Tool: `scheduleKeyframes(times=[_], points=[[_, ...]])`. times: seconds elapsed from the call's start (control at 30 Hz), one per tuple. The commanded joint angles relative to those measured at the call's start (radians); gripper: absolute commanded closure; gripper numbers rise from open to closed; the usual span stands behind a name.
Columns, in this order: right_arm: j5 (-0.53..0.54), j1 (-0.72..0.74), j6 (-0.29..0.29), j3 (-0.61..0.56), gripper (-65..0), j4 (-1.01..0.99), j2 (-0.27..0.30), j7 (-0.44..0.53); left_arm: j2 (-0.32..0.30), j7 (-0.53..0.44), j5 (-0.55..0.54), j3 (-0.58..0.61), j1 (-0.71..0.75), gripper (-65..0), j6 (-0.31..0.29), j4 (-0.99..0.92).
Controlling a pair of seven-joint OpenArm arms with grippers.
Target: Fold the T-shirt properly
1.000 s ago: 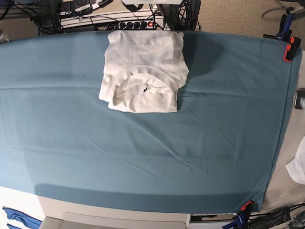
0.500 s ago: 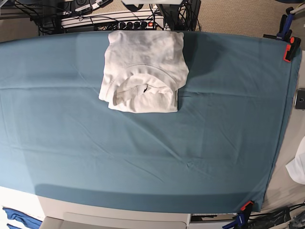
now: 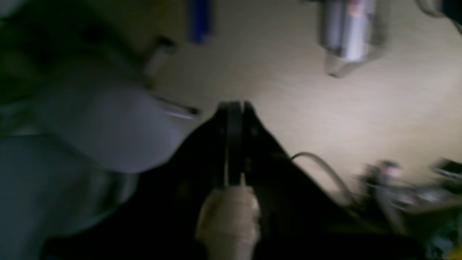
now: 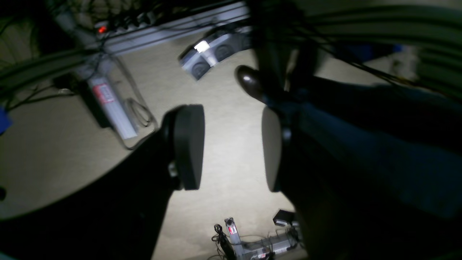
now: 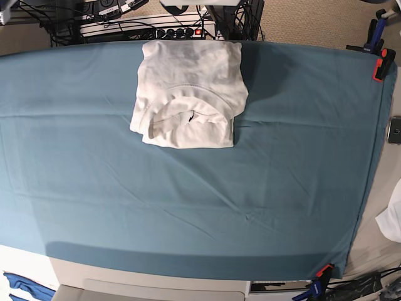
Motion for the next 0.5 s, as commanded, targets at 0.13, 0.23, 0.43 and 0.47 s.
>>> scheduleKeyframes(times=[0.13, 0.23, 0.43, 0.47], points=[[-0.006, 0.002, 0.016, -0.135, -25.9, -0.11, 0.028, 0.042, 0.079, 0.047, -0.176, 0.113, 0.029, 0.0, -0.09, 0.005], [-0.017, 0.05, 0.018, -0.259, -25.9, -0.263, 0.061, 0.045, 0.097, 0.027, -0.184, 0.28, 0.029, 0.0, -0.14, -0.028], [-0.101, 0.211, 0.017, -0.517, -25.9, -0.698, 0.13, 0.149, 0.096, -0.17, -0.035, 0.713, -0.04, 0.0, -0.238, -0.262], [-0.111, 0.244, 0.017, -0.557, -25.9, -0.777, 0.141, 0.167, 0.096, -0.212, 0.011, 0.783, -0.077, 0.0, -0.238, -0.319]])
